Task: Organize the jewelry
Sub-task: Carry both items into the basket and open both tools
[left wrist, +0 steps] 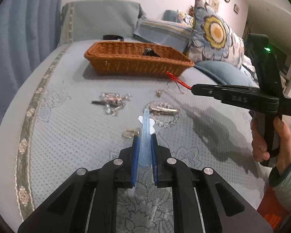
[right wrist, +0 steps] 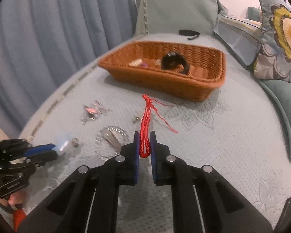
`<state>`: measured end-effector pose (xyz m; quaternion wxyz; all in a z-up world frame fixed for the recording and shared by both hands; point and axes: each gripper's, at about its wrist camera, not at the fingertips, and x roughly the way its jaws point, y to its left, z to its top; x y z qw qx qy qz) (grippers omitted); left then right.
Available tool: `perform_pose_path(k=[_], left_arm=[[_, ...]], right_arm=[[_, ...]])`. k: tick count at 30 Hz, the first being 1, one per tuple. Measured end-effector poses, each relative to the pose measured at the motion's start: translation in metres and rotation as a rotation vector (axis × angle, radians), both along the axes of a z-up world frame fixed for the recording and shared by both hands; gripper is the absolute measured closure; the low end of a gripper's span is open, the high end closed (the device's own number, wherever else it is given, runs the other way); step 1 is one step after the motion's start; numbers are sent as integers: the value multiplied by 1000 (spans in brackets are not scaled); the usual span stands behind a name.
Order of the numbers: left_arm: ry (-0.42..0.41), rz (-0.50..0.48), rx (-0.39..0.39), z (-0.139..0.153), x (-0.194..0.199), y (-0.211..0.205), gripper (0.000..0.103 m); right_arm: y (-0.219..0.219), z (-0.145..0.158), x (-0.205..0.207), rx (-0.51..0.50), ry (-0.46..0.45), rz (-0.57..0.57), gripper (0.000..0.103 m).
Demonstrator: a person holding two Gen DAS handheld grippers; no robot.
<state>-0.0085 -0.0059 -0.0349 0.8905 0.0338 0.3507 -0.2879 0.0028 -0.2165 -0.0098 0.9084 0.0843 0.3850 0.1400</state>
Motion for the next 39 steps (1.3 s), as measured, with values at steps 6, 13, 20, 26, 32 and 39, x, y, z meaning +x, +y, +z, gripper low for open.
perform_pose_path(k=[6, 13, 20, 26, 32, 39], left_arm=[[-46, 24, -57, 14, -3, 5, 93], [-93, 47, -115, 41, 9, 8, 93], [-133, 54, -157, 78, 64, -4, 93], [-110, 20, -151, 82, 139, -31, 93], [-62, 47, -125, 66, 203, -50, 93], [-4, 57, -87, 32, 235, -58, 93]], right_arm=[[1, 19, -12, 22, -94, 5, 95], [-2, 40, -13, 12, -189, -31, 95], [-4, 59, 33, 12, -194, -46, 95], [2, 62, 110, -17, -141, -51, 95], [3, 39, 179, -4, -32, -64, 95], [12, 4, 214, -29, 71, -77, 95]])
